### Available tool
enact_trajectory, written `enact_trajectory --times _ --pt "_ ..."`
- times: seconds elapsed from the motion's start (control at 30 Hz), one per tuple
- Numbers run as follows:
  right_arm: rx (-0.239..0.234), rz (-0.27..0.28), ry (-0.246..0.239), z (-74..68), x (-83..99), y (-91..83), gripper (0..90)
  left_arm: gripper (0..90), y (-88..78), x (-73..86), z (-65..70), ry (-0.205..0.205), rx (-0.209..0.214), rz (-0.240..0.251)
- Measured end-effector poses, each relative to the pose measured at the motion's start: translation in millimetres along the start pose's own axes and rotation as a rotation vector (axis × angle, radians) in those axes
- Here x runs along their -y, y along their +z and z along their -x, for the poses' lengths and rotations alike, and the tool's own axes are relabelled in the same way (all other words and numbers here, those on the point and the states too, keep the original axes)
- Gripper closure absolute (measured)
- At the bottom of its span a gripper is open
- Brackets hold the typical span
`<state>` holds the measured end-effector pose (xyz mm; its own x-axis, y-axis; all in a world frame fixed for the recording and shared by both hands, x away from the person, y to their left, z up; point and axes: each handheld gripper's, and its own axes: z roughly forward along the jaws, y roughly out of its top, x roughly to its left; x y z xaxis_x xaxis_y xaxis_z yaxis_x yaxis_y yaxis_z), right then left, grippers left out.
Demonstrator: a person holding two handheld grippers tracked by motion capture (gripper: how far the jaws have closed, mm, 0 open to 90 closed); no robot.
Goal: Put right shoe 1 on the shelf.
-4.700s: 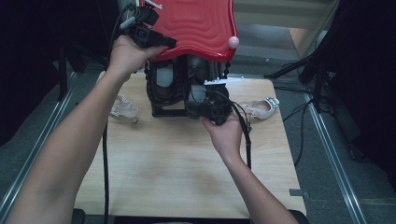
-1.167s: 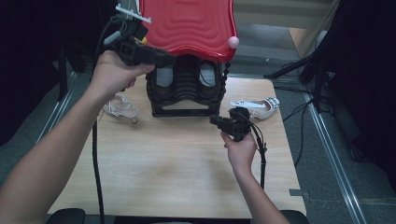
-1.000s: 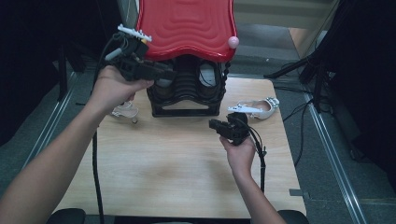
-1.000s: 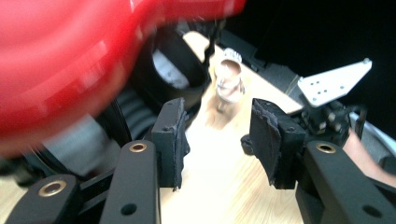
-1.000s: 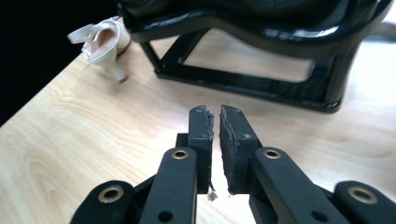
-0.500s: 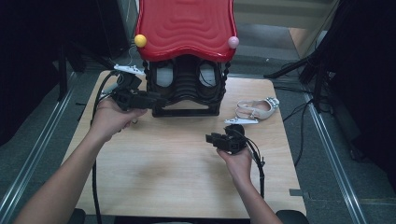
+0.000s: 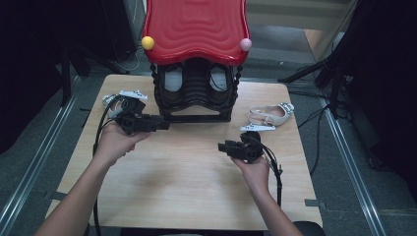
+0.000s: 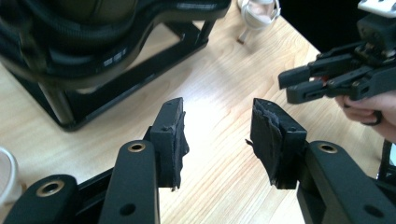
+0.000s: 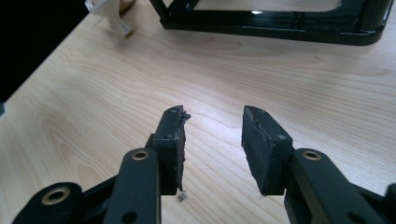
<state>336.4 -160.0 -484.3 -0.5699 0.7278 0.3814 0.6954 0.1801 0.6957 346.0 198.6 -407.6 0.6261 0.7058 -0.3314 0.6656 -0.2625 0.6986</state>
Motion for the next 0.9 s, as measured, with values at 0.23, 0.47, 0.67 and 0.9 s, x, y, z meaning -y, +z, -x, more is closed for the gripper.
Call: enact_trajectory --times 0.23,0.47,0.67,0.9 --pt "0.027 0.024 -0.023 5.0 0.1 -4.0 60.4 54.1 4.0 17.2 -10.2 -0.037 -0.021 0.0" --pt "0.048 0.02 -0.14 14.0 5.3 -7.1 63.7 52.8 7.1 36.2 -25.4 -0.086 -0.032 -0.004" --pt "0.012 0.006 -0.05 26.4 14.1 -9.5 69.0 52.9 7.6 50.3 -43.7 -0.126 -0.077 -0.008" --pt "0.012 0.01 -0.022 31.5 10.5 -15.9 68.2 61.9 5.0 59.6 -60.5 -0.159 -0.094 -0.011"
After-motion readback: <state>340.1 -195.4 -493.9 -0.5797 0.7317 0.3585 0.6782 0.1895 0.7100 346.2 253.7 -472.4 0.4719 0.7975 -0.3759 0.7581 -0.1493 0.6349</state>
